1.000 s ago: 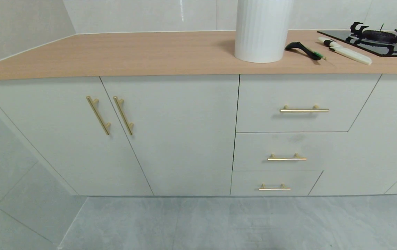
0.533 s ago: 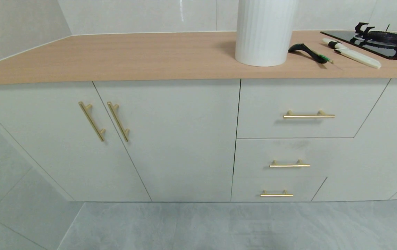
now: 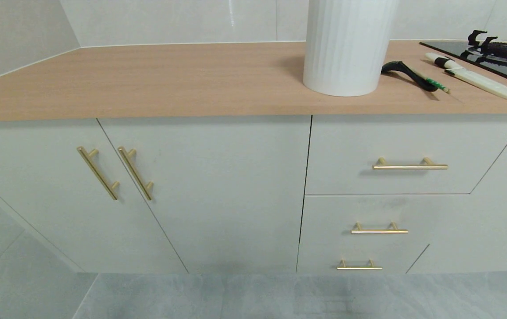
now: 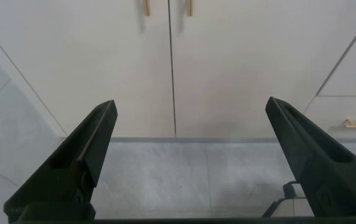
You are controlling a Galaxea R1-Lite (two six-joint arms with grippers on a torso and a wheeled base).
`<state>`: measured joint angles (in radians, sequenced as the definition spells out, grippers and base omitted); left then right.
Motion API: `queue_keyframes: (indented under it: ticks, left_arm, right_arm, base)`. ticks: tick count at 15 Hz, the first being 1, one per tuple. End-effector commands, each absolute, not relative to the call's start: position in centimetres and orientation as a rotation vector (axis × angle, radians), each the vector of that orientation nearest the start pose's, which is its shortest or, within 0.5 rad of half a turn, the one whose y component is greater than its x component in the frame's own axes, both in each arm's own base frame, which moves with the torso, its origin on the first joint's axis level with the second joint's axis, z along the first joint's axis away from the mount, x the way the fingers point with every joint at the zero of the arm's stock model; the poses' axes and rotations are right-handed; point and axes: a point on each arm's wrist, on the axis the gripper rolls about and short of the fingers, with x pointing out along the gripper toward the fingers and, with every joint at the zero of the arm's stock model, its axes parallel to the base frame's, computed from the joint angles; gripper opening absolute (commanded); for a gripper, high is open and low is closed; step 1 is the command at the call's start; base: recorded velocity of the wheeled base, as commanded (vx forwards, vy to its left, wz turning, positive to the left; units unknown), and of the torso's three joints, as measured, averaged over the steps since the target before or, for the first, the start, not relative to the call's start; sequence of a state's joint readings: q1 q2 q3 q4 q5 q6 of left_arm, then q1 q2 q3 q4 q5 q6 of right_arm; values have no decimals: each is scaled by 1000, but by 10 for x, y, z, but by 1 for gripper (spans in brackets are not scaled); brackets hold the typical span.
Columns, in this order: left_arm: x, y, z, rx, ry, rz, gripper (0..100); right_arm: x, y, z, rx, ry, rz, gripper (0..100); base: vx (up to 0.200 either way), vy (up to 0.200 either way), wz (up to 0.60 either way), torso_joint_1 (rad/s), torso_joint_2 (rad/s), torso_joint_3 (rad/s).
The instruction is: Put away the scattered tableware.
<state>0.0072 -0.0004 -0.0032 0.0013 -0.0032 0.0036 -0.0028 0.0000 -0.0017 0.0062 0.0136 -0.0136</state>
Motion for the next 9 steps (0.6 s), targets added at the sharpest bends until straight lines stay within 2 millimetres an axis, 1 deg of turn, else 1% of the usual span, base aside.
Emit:
queue_keyframes:
  ticks: [1, 8, 9]
  left_arm:
    - [-23, 0, 76, 5, -2, 5, 100]
    - [-23, 0, 76, 3, -2, 5, 100]
    - [-23, 0, 76, 3, -2, 5, 100]
  right_arm:
    - [-23, 0, 75, -14, 6, 11, 100]
    - [-22, 0, 75, -12, 11, 11, 100]
    - [-21, 0, 75, -1, 32, 6, 100]
  base:
    - [0, 0, 0, 0, 0, 0]
    - [0, 0, 0, 0, 0, 0]
    - [0, 0, 0, 0, 0, 0]
